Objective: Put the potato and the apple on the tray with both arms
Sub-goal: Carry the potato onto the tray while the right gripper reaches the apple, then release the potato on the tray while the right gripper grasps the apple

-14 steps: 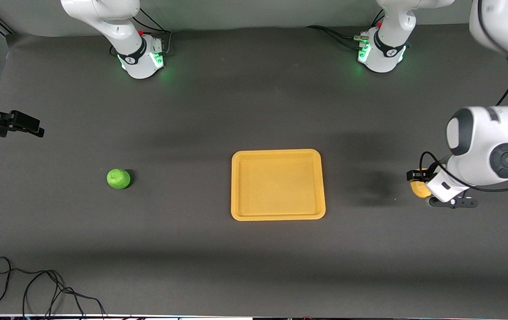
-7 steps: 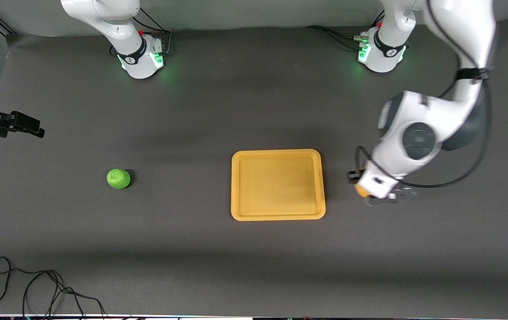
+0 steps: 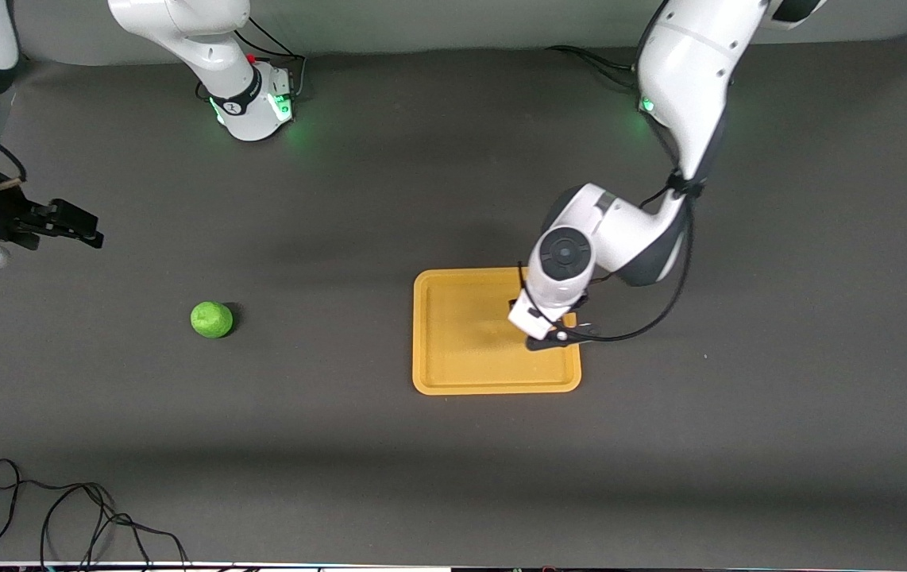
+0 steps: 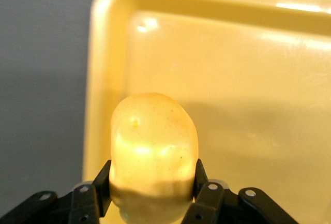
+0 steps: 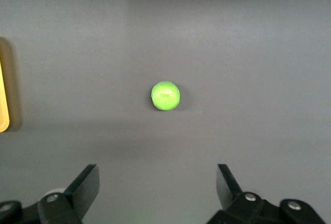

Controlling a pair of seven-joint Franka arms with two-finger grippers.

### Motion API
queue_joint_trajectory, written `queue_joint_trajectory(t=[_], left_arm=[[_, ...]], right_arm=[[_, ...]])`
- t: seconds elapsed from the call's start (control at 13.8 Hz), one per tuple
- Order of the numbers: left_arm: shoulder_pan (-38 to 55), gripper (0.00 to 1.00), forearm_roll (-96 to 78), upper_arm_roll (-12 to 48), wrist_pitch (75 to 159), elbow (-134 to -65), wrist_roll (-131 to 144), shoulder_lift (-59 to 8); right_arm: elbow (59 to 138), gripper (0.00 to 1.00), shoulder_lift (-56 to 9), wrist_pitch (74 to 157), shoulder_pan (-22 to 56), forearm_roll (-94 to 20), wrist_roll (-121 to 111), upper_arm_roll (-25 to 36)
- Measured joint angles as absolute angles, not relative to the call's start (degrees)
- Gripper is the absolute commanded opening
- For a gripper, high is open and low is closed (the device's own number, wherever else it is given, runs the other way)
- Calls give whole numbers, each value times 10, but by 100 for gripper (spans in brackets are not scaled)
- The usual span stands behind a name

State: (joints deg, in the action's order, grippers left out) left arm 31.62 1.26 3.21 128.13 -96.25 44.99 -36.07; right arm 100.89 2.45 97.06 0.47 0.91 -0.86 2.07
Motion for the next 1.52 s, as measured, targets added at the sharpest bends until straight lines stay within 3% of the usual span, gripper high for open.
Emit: queue_joint_trajectory(t=[0.22,0.36,0.51,0.65,1.16,1.52], left_arm=[[316,36,37,27,1286,-957,449,-382],[314,55,50,24,1286,-956,449,-387],[314,82,55,24,1286,-955,449,-388],[314,95,57,24,1286,-954,449,-388],[309,99,58,19,1258,-935,449,-368],[231,100,48,16,1138,-924,379,-221]], right_arm=[[1098,100,22,1071,5,9,-9,24],[1170,100,17,1156,4,9,-9,26],[1231,100,7,1233,4,9,-9,26],[1270,100,-20,1299,4,9,-9,27],[1282,100,-171,1471,3,5,-8,28],[1282,100,-206,1508,3,3,-8,28]])
